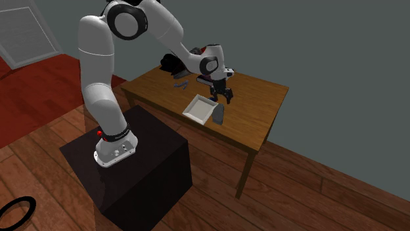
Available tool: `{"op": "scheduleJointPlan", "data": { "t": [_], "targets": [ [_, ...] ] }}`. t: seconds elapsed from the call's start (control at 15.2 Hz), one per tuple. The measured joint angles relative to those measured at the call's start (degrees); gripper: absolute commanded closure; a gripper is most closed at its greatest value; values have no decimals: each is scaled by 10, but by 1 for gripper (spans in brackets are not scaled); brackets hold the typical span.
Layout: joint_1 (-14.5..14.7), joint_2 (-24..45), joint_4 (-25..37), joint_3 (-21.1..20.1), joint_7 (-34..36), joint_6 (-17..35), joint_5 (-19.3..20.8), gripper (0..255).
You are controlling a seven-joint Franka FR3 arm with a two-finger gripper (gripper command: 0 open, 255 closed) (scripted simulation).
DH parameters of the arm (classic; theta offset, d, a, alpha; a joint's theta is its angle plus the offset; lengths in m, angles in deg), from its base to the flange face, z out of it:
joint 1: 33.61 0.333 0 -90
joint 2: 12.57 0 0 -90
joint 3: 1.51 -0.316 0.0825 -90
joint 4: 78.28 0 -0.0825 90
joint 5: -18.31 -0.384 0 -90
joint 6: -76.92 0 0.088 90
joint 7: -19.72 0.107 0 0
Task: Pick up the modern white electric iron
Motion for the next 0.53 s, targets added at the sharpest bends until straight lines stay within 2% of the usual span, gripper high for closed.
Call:
{"op": "scheduleJointPlan", "data": {
  "t": [0.2, 0.26, 0.53],
  "targets": [
    [0, 16, -2, 1, 5, 17, 3, 0],
    [0, 18, -1, 1, 7, 19, 4, 255],
    [1, 19, -1, 2, 8, 21, 4, 255]
  ]
}}
